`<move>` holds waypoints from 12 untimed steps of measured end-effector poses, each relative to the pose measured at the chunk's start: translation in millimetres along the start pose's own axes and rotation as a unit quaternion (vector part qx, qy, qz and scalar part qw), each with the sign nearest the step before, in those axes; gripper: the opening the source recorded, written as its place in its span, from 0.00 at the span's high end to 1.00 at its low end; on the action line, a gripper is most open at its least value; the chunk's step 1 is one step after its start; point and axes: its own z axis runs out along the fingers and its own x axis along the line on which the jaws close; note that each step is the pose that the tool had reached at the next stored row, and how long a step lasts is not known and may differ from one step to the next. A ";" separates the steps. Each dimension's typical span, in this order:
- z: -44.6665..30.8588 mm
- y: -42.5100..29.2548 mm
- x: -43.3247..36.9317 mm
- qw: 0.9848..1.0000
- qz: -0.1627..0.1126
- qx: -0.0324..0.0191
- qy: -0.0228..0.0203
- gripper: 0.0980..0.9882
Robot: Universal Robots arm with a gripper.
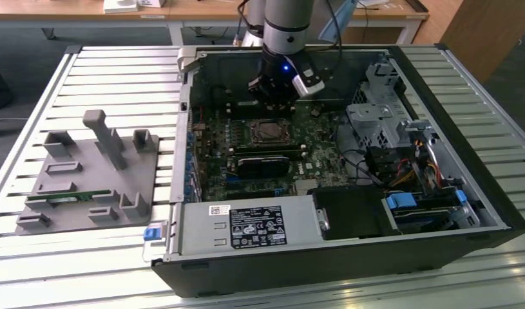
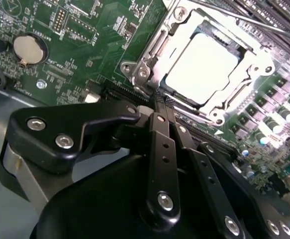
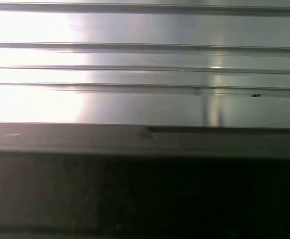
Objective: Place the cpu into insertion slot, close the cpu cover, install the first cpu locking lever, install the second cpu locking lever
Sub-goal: 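Install the first cpu locking lever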
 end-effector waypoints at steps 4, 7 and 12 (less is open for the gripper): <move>-2.7 -0.1 0.0 1.000 0.000 0.000 0.000 0.99; -2.8 -3.1 -0.1 1.000 0.000 0.000 0.000 0.99; -2.9 -6.0 -0.1 1.000 0.000 -0.001 0.000 0.99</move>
